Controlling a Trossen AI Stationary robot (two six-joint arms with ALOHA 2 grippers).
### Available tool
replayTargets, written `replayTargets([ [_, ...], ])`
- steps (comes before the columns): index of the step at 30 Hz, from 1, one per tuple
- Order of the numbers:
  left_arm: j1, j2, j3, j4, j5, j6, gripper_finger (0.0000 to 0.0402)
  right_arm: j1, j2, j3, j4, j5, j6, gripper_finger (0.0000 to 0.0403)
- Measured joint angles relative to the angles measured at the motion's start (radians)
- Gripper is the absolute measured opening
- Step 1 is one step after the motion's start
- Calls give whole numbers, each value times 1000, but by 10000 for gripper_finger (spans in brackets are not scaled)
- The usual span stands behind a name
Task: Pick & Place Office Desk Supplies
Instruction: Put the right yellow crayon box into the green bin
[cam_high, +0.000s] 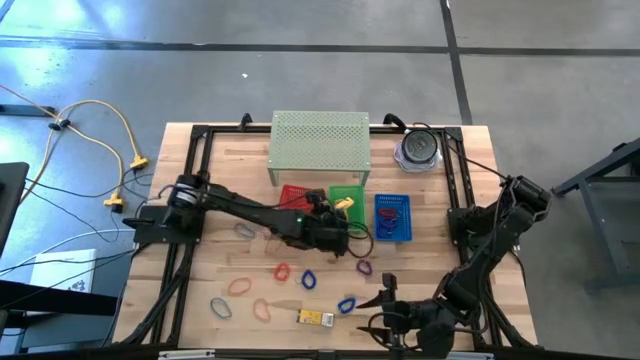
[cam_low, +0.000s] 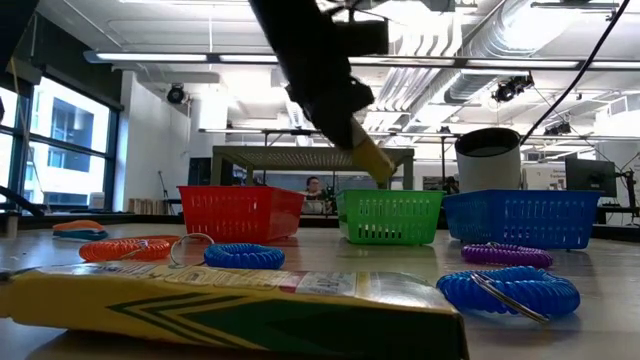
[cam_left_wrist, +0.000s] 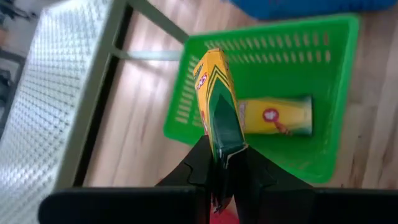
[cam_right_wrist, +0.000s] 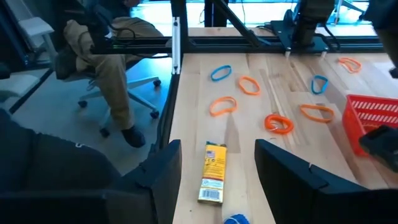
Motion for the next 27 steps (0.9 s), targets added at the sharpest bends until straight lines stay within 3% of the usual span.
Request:
replayTargets([
  [6, 33, 11, 11, 35, 87, -3, 26, 16, 0, 0, 0, 3, -8, 190],
  [22, 63, 54, 12, 76, 127, 7, 52, 21, 0, 0, -2, -1, -52, 190],
  [27, 65, 56, 12, 75, 128, 9, 78, 21, 0, 0, -1, -1, -69, 190],
])
